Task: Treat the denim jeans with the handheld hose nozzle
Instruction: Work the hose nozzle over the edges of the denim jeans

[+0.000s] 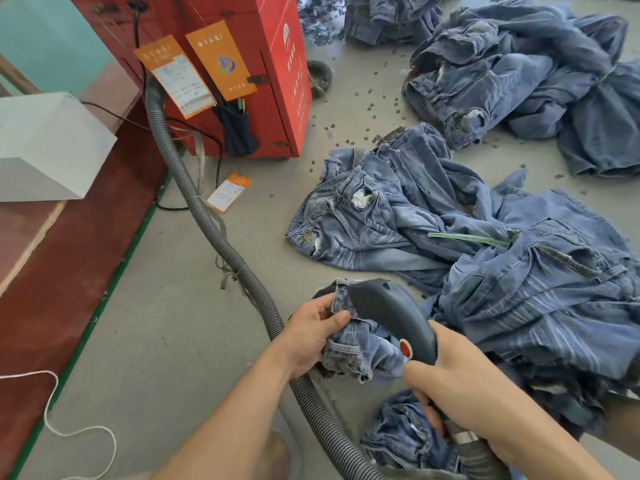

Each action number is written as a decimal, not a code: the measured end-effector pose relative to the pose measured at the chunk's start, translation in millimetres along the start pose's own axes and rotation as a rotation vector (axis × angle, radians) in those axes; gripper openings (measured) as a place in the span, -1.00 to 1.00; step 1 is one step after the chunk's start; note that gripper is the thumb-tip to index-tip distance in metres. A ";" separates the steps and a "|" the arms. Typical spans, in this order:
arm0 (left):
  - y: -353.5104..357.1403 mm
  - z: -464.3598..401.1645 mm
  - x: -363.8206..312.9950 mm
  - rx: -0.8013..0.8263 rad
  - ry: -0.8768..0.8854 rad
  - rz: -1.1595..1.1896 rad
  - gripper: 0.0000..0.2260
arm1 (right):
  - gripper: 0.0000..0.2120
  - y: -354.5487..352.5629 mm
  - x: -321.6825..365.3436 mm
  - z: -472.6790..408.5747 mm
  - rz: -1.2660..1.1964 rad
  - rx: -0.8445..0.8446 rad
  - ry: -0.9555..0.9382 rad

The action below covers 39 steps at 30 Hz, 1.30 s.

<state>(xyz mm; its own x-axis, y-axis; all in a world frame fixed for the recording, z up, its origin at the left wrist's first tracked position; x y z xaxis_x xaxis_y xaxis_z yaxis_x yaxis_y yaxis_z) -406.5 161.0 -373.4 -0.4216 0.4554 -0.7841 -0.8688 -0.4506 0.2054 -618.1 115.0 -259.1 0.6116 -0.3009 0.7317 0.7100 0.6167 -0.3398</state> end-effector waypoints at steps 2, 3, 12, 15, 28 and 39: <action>4.8 1.9 -1.5 0.049 0.051 -0.043 -0.71 | -0.87 8.1 2.2 -3.7 0.122 -0.024 -0.023; 5.9 2.3 -1.6 0.059 0.066 -0.072 -0.70 | -0.86 10.7 3.9 -8.3 0.170 -0.054 -0.035; 2.6 0.5 1.2 0.014 0.081 -0.145 -0.68 | -0.85 -2.0 2.2 -7.0 0.040 -0.056 -0.006; 2.4 0.0 3.8 0.056 0.015 -0.087 -0.69 | -0.88 6.2 4.9 -17.1 0.150 -0.051 -0.070; -10.5 0.6 8.4 0.030 -0.158 0.087 -0.74 | -0.90 7.6 -7.0 -30.7 0.091 -0.154 -0.076; -9.0 -0.4 7.0 -0.071 -0.189 0.128 -0.73 | -0.88 12.5 -12.5 -15.0 -0.025 0.053 -0.011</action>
<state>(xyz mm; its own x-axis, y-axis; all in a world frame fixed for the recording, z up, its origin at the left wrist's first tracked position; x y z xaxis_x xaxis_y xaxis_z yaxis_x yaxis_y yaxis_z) -401.5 167.9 -381.0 -0.5744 0.5237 -0.6291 -0.7873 -0.5637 0.2497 -611.6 115.6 -281.4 0.5900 -0.3089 0.7459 0.7055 0.6466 -0.2902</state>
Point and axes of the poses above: each hand's wrist, its own z-axis away from the middle knuckle, its own y-axis out of the palm, x = y × z, the point moved 2 cm from there along -z, towards the middle knuckle, and after that the axes turned 12 degrees about -x, right-handed, at the moved point
